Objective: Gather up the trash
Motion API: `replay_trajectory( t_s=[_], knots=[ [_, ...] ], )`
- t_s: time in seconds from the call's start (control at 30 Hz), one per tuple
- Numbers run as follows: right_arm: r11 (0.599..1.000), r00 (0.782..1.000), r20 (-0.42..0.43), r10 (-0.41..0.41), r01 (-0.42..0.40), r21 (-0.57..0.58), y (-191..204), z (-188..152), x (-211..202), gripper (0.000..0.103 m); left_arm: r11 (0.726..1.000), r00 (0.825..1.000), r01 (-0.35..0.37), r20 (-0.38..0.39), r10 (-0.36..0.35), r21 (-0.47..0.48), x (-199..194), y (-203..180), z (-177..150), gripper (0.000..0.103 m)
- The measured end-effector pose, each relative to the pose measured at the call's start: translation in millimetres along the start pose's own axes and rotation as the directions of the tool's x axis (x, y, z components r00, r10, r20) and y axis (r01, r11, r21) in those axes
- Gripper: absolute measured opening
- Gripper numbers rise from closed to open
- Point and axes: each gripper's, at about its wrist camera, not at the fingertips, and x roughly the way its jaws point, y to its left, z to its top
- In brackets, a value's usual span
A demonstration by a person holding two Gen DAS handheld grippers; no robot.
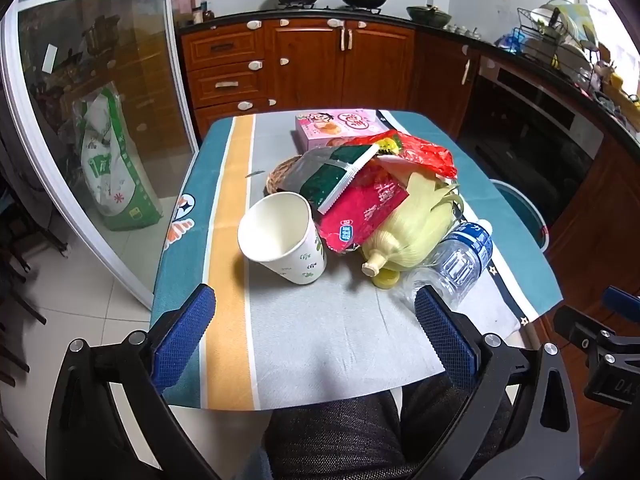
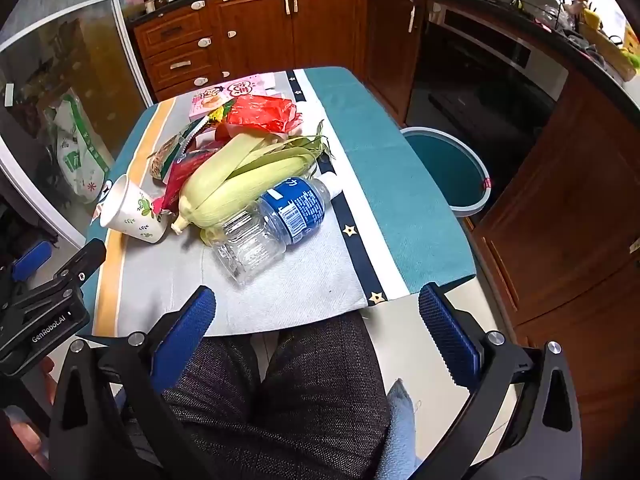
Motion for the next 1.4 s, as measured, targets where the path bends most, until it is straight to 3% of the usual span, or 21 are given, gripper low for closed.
replay_trajectory(
  t_s=[0.77, 1.4],
  knots=[
    [1.000, 1.000, -0.020, 0.006, -0.006, 0.011, -2.8, -5.0, 5.0, 0.098, 1.000, 1.000, -0.008, -0.014, 0.009, 0.017, -9.6, 3.6, 2.7, 0.100],
    [1.000, 0.998, -0.059, 0.007, -0.006, 0.016, -0.7, -12.6, 23.7, 0.098, 0.999, 0.999, -0.031, -0.038, 0.032, 0.029, 12.1, 0.9, -11.9, 0.100]
  ],
)
